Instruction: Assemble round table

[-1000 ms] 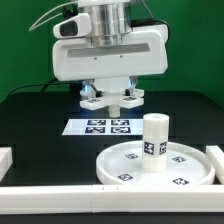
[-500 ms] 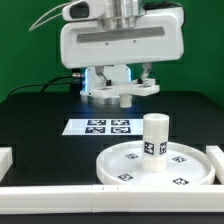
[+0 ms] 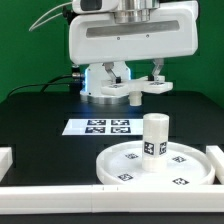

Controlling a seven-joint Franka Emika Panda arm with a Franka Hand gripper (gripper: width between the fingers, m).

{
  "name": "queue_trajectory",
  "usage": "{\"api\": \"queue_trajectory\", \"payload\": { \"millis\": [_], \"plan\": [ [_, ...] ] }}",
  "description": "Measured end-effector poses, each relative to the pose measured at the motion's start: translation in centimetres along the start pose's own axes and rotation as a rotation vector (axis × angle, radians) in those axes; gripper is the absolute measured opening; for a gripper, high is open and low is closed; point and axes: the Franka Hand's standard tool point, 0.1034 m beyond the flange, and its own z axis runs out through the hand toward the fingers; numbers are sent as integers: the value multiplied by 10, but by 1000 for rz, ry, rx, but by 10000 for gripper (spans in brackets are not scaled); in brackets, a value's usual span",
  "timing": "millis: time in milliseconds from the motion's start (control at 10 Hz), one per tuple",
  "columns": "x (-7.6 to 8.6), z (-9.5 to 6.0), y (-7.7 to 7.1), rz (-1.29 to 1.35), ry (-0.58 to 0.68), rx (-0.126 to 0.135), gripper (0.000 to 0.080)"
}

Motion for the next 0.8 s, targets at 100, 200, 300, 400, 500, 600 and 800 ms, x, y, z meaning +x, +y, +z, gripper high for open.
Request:
{"api": "queue_trajectory", "payload": {
  "millis": [100, 200, 300, 400, 500, 600, 800],
  "plan": [
    [7, -2, -8, -40, -2, -19, 445],
    [15, -4, -12, -51, -9, -20, 445],
    [22, -2, -15, -57, -13, -22, 445],
    [26, 3, -18, -62, -17, -23, 445],
    [25, 8, -22, -63, -23, -24, 445],
    [25, 12, -23, -65, -30, -24, 445],
    [25, 17, -25, -69, -35, -25, 445]
  ]
}}
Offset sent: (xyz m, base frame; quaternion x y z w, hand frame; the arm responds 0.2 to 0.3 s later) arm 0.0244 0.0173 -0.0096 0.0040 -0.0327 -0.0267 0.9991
